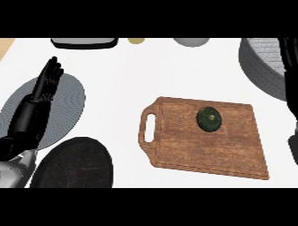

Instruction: Pick the squash from the cutting board and place it in the basket

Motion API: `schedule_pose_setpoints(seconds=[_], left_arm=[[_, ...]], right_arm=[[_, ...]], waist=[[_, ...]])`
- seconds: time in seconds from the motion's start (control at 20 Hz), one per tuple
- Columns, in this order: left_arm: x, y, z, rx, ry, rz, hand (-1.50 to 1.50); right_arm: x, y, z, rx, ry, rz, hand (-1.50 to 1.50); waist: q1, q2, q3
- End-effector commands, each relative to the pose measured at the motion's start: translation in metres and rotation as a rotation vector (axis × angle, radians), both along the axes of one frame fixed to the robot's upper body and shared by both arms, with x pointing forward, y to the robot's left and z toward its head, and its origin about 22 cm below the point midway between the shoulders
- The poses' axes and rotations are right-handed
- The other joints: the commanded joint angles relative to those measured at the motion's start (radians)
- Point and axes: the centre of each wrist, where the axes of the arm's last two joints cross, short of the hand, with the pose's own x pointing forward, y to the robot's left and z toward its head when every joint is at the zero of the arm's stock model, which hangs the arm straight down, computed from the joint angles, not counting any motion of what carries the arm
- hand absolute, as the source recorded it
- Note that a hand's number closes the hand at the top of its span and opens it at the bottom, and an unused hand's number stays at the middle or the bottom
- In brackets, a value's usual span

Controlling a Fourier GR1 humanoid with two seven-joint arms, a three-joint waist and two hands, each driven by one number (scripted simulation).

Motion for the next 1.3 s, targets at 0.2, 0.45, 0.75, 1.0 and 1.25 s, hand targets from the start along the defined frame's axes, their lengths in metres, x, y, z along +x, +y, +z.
schedule_pose_setpoints(seconds=[0.2, 0.45, 0.75, 1.0, 1.25], left_arm=[[0.013, 0.041, -0.022, -0.079, 0.330, 0.161, 0.00], [0.007, 0.041, -0.034, -0.096, 0.465, 0.140, 0.00], [0.017, 0.056, -0.048, -0.124, 0.533, 0.181, 0.00], [0.004, 0.078, -0.043, -0.112, 0.539, 0.199, 0.00], [0.011, 0.077, -0.045, -0.130, 0.544, 0.227, 0.00]], right_arm=[[0.034, -0.049, 0.013, 0.108, -0.099, 0.151, 1.50], [0.014, 0.014, -0.013, -0.578, -0.185, 0.387, -1.50], [-0.003, 0.136, -0.052, -0.505, -0.209, 0.243, -1.50], [0.004, 0.140, 0.019, -0.630, 0.037, 0.184, -1.50], [0.022, 0.103, 0.065, -1.011, 0.163, -0.069, -1.50]], waist=[[0.017, 0.041, -0.009], [0.046, 0.038, -0.014], [-0.003, 0.017, -0.014], [-0.004, 0.004, -0.016], [-0.032, -0.004, -0.020]])
